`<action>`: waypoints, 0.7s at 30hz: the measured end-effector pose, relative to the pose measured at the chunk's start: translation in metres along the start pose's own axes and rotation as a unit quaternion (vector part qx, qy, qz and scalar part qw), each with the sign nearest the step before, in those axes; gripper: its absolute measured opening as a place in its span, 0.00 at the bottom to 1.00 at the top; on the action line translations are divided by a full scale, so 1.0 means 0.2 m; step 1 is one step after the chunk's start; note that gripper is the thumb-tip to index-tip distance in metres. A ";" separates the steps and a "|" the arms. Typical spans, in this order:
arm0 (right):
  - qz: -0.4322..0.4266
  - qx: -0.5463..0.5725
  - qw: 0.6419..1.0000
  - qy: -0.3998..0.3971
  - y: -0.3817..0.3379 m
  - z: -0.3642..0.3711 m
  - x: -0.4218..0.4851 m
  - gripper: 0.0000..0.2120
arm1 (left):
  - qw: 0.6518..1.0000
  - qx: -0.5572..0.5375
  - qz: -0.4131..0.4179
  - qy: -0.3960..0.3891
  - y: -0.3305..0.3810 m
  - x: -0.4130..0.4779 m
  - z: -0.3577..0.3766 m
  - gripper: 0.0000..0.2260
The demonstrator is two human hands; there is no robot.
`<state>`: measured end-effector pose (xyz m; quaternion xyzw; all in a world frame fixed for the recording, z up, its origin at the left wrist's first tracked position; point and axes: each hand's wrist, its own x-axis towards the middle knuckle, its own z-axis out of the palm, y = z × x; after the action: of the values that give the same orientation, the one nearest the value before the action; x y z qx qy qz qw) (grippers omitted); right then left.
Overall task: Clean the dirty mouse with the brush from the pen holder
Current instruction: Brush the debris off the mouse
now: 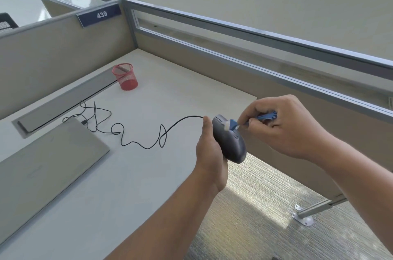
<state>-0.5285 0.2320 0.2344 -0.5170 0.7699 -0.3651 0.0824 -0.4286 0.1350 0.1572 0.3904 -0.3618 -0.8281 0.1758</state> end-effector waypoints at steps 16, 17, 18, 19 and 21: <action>0.043 -0.075 0.995 0.051 0.02 0.03 0.02 0.09 | 1.000 0.001 0.000 0.015 -0.01 -0.02 0.01 0.27; 0.050 -0.058 0.995 0.060 0.03 0.02 0.02 0.09 | 1.000 0.004 0.000 0.012 0.00 -0.03 0.01 0.27; 0.056 -0.038 0.996 0.065 0.03 0.02 0.03 0.09 | 1.000 0.009 -0.001 0.008 -0.01 -0.03 0.01 0.28; 0.061 -0.025 0.995 0.068 0.03 0.02 0.04 0.09 | 1.000 0.013 0.000 0.005 -0.01 -0.03 0.01 0.28; 0.071 -0.008 0.995 0.066 0.02 0.04 0.05 0.10 | 1.000 0.017 0.001 0.004 -0.01 -0.02 0.01 0.28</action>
<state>-0.5316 0.2198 0.2280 -0.4366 0.8114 -0.3850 0.0531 -0.4284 0.1396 0.1590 0.3965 -0.3755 -0.8199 0.1718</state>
